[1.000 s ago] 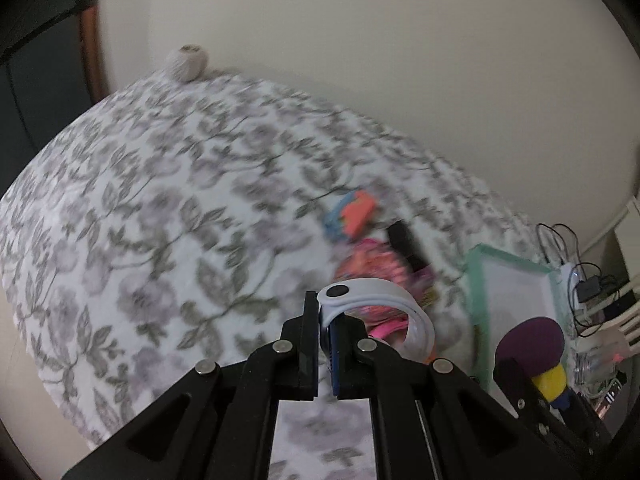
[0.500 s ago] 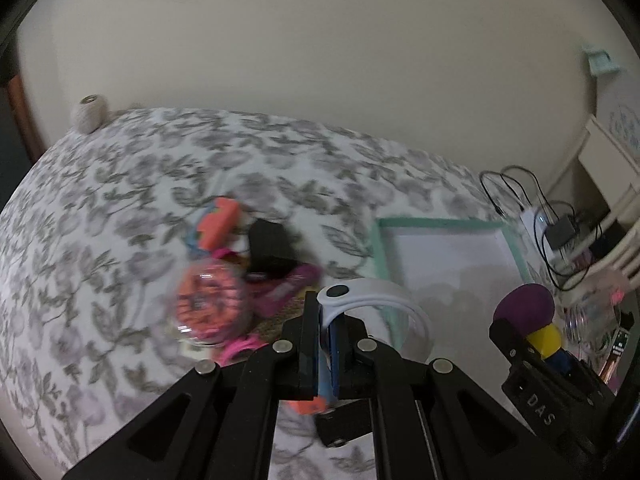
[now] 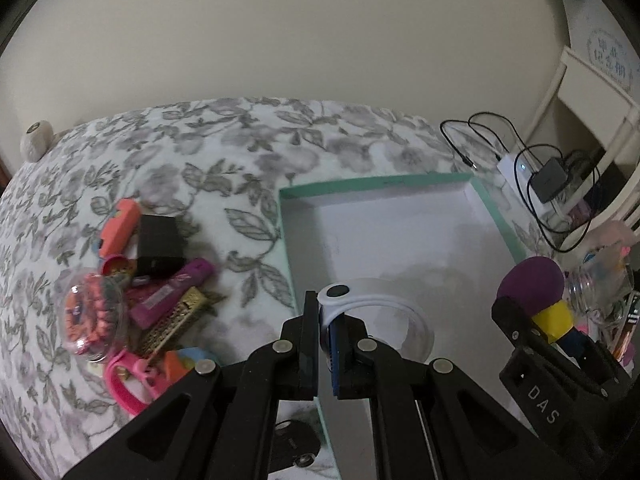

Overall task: Organize rigid objects
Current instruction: 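Carry the watch with the left tool while the right tool carries the mushroom, both releasing into the tray, then move the left tool to the pink watch band while the right tool moves to the black toy car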

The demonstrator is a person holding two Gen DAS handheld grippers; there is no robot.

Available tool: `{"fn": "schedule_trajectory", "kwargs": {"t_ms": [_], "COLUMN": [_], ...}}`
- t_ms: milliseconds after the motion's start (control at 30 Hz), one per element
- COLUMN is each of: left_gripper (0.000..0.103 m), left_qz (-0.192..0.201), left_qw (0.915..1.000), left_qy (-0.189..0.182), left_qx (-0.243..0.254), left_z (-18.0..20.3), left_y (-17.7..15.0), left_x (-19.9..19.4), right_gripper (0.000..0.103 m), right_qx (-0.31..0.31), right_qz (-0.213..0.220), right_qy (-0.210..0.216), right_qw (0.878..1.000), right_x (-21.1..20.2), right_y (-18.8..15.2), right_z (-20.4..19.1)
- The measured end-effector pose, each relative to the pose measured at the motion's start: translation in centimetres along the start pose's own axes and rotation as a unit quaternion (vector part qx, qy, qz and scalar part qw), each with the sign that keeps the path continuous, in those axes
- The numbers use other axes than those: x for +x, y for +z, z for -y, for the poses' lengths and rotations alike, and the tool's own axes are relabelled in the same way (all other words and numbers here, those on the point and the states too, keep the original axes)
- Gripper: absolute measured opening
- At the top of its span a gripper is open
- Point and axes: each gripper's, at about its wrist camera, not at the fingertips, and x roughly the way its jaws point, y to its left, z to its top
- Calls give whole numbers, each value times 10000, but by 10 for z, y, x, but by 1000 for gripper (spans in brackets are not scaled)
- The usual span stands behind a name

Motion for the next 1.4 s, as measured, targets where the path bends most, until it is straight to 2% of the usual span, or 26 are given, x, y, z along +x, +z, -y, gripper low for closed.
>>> {"fn": "schedule_trajectory", "kwargs": {"t_ms": [433, 567, 733, 900, 1067, 1233, 1400], "left_gripper": [5, 8, 29, 39, 45, 59, 76], "left_qz": [-435, -482, -408, -297, -129, -49, -74], "left_qw": [9990, 9988, 9989, 9991, 9992, 9983, 9985], "left_qy": [13, -18, -225, -286, -353, -328, -73], "left_qx": [79, 114, 98, 76, -147, -482, -540], "left_z": [4, 5, 7, 5, -8, -31, -48], "left_y": [-11, -14, -13, -10, -5, -6, -12], "left_x": [28, 30, 23, 10, -9, -25, -33], "right_gripper": [66, 66, 67, 68, 70, 70, 82], "right_qx": [-147, -140, -148, -156, -239, -402, -418], "right_qz": [-407, -435, -513, -484, -389, -426, -436], "right_qy": [-56, -47, -46, -59, -111, -193, -218], "right_qw": [9990, 9989, 9986, 9987, 9989, 9981, 9979], "right_x": [23, 23, 24, 18, 7, 0, -5], "right_y": [-11, -12, -12, -10, -9, -16, -23], "right_z": [-5, -4, -4, -4, -7, -12, -13]}}
